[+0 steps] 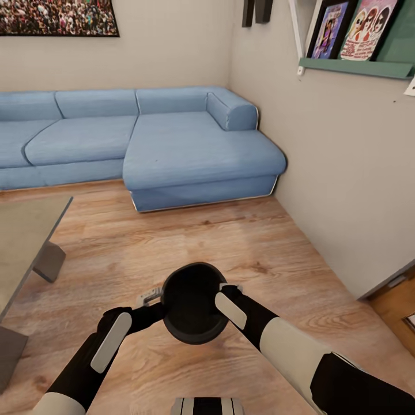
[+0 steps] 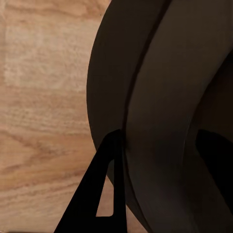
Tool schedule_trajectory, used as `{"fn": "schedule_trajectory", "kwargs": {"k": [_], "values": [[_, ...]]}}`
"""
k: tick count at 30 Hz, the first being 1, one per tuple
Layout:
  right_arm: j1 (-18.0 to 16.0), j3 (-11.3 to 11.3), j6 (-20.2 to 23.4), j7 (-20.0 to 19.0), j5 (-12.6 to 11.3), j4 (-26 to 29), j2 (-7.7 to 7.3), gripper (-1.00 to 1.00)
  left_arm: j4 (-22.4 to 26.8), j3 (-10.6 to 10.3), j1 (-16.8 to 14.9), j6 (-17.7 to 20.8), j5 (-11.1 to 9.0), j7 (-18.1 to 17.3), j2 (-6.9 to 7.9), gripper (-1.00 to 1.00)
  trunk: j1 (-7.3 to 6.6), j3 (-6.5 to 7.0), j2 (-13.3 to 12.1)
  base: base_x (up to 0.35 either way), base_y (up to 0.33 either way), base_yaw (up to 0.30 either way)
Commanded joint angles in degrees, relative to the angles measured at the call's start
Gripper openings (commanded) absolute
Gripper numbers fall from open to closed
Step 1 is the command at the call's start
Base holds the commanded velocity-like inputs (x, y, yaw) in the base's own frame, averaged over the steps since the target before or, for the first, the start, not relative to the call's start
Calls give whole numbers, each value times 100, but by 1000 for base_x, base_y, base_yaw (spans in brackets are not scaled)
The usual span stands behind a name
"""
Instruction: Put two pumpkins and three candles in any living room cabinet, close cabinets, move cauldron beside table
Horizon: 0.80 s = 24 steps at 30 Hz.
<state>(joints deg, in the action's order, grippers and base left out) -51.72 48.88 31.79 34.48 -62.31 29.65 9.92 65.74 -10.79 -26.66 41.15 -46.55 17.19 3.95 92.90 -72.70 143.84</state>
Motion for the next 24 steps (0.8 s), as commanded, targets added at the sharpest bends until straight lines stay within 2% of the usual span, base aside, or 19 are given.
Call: {"fn": "schedule_trajectory", "kwargs": {"k": [1,8,20,24], "values": [[-4,95,-24,67,-308,9,8,-100,12,-30,-6,-20,-153,49,1,-100,-2,-4,2,0,0,289],[-4,95,-24,67,-308,17,8,-100,18,-28,-6,-19,-160,48,1,-100,-2,-4,2,-46,0,249],[-4,95,-17,67,-308,23,8,-100,24,-28,-6,-12,-170,46,1,-100,-2,-4,2,-262,24,9],[-4,95,-15,67,-308,23,8,-100,26,-8,-6,-11,-172,45,1,-100,-2,-4,2,-298,40,132]]}}
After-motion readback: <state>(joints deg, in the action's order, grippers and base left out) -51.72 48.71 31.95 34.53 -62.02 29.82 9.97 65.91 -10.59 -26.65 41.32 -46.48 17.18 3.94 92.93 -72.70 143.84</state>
